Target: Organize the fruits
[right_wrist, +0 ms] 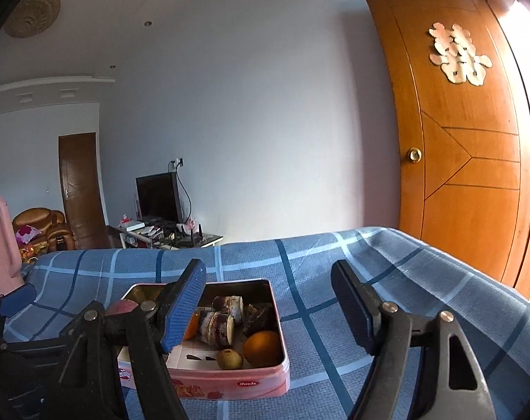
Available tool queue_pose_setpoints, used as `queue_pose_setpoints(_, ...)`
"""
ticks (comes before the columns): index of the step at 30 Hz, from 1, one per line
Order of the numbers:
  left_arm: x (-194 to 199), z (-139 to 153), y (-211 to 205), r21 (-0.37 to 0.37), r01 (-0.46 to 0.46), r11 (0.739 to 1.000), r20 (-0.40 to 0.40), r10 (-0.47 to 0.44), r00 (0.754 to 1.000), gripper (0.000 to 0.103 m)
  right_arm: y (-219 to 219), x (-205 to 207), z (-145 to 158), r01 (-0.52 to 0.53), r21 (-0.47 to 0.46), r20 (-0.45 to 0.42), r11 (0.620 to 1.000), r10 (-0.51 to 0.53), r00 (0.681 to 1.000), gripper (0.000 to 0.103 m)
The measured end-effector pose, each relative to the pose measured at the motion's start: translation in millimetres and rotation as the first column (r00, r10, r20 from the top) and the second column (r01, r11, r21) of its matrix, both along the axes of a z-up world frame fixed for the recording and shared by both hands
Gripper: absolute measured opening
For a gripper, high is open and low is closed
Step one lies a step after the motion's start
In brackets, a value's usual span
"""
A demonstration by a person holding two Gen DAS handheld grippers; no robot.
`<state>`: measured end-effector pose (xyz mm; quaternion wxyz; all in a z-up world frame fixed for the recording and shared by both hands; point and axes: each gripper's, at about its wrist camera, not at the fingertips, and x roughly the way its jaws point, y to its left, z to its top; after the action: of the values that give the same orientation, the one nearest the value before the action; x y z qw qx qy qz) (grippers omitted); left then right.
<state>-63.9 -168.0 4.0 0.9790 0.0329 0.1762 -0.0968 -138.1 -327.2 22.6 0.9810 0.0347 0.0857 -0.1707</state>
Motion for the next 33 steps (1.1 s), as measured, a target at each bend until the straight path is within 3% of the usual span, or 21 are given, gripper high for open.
queue_pose_setpoints(33,0.2,-2.3,-0.8,0.003,-0.003,1.000,-0.015,0.003,1.000,0.103,1.7,-1.2,-1.5,0.002,-0.007,-0.007,1.000,-0.002,1.000,0.075)
